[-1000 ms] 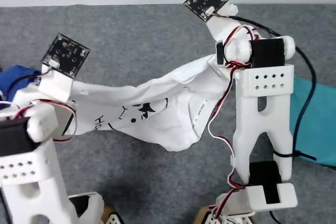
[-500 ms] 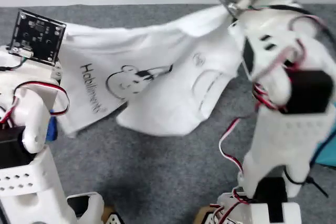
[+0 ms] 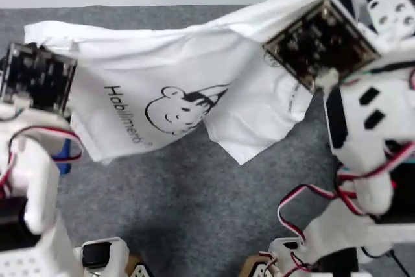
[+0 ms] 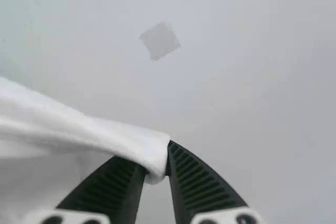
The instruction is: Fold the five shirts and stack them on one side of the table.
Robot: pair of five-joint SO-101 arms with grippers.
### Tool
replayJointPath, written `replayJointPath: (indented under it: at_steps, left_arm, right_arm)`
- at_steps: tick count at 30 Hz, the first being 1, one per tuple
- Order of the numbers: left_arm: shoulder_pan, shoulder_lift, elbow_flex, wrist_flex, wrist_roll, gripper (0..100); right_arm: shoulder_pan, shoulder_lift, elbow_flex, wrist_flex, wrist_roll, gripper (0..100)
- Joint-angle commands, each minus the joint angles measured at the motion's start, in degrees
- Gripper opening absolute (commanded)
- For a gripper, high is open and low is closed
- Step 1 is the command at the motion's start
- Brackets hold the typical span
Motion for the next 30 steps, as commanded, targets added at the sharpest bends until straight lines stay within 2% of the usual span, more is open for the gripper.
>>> replayJointPath:
  at_steps: [1,9,13,17,20,24,30]
  left_arm:
    - [1.8,-3.4,-1.8,2.0,0.2,0]
    - [2.3,-13.8,-2.1,8.4,-1.1,0]
    - [2.3,-19.2,-2.1,11.3,-4.8,0]
    - [0.0,-22.3,-2.1,12.2,-5.2,0]
    - [-3.0,-22.6,-2.1,12.0,-5.9,0]
    - [-3.2,-22.5,-1.4,12.0,-7.1,0]
    - [-3.2,-18.4,8.9,11.6,-8.2,0]
  right_arm:
    - [1.2,-2.9,-1.9,-0.8,0.7,1.0]
    - [1.2,-11.2,-2.1,6.5,3.2,1.0]
    - [1.3,-15.3,-2.0,6.2,5.5,1.0]
    - [1.3,-17.8,-2.1,2.9,8.8,1.0]
    - [1.3,-18.2,-1.9,-0.2,11.3,1.0]
    - [1.3,-15.7,0.5,1.5,11.9,1.0]
    - [0.8,-10.5,12.6,5.7,11.7,1.0]
